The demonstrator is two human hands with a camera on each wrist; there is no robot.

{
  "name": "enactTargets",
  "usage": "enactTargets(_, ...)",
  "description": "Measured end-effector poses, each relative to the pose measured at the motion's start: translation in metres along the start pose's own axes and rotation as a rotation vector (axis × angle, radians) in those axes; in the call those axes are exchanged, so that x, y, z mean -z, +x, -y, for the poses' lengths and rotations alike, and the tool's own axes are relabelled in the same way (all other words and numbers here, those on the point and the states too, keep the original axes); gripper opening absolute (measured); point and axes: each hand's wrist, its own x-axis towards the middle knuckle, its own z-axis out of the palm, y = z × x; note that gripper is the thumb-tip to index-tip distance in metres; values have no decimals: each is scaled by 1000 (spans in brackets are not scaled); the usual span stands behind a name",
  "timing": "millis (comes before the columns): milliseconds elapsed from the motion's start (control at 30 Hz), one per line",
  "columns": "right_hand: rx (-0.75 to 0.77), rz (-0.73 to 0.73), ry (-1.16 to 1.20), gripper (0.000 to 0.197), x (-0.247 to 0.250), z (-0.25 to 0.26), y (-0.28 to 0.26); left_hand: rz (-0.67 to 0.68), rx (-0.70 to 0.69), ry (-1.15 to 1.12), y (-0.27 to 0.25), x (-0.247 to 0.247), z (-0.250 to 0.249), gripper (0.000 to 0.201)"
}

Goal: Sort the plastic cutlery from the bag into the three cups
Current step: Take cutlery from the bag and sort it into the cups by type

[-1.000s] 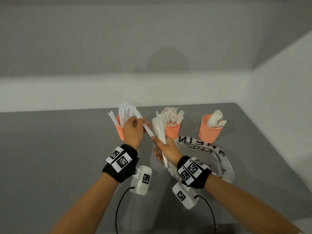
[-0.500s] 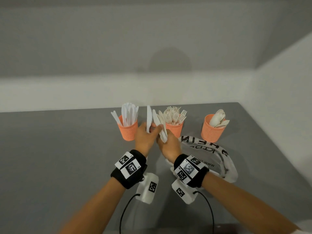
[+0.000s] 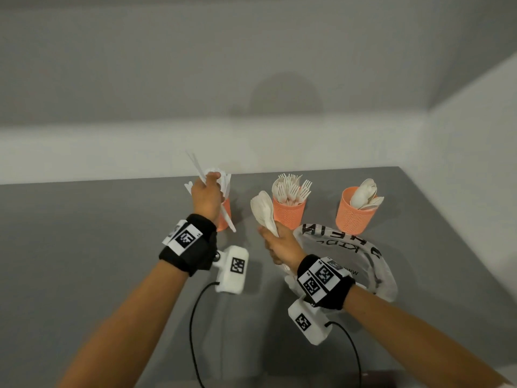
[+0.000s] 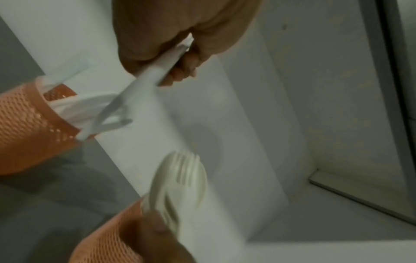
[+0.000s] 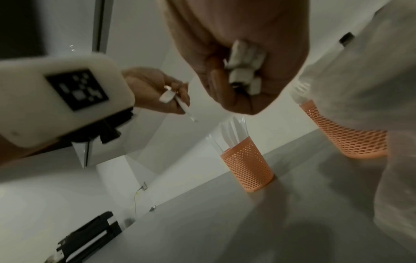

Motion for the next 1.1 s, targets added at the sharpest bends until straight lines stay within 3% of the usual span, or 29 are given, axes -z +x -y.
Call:
enactTargets(100, -87, 36, 93, 23, 3, 8, 3, -14, 5, -51, 22, 12, -3, 26)
enactTargets(267, -123, 83, 168, 22, 10, 22, 7, -106, -233, 28, 61, 26, -14, 24)
enactTargets(433, -182, 109, 201, 24, 14, 23, 13, -63, -382, 113, 82, 19, -2, 25)
enactTargets(600, -244, 177, 319, 25, 20, 20, 17, -17, -378, 211, 89, 16, 43, 20)
enactTargets(867, -264, 225, 371, 26, 18, 24, 21, 46, -459, 481, 94, 16, 59, 46)
enactTargets(967, -252, 222, 362, 26, 18, 25, 22, 76, -552, 630, 94, 19, 65, 39)
enactTargets(1100, -221, 198, 305, 24, 19, 24, 23, 135, -566, 743, 92, 21, 69, 32)
